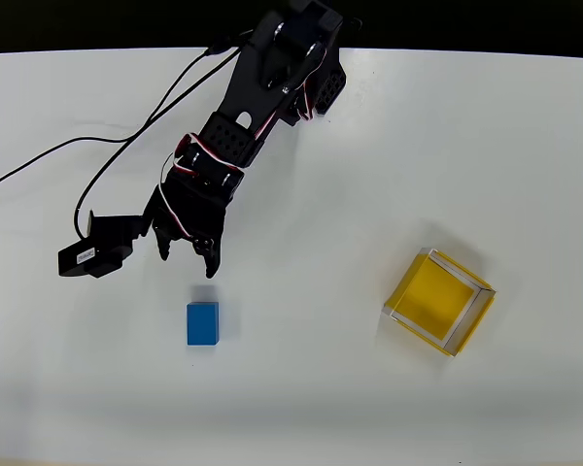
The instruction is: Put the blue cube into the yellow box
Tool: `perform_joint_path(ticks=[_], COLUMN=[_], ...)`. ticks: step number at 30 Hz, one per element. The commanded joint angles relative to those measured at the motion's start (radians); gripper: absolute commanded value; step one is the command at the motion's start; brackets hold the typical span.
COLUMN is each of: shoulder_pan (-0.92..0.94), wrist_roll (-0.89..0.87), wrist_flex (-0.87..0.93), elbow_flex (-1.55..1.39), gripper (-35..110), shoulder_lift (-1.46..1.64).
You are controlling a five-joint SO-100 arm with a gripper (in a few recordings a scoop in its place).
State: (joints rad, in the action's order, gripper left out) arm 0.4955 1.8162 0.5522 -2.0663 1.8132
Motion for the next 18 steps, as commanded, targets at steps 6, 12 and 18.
perform_joint_path(ticks=[6,12,18], shoulder_pan=[-0.023,-0.080,-0.118], wrist_roll=[-0.037,-0.067,-0.066], wrist_flex=[-0.144,-0.213,-0.267], elbow_flex=[0.337,0.425,0.451], gripper=[51,55,55], shoulder_lift=[-0.186,-0.321,-0.422])
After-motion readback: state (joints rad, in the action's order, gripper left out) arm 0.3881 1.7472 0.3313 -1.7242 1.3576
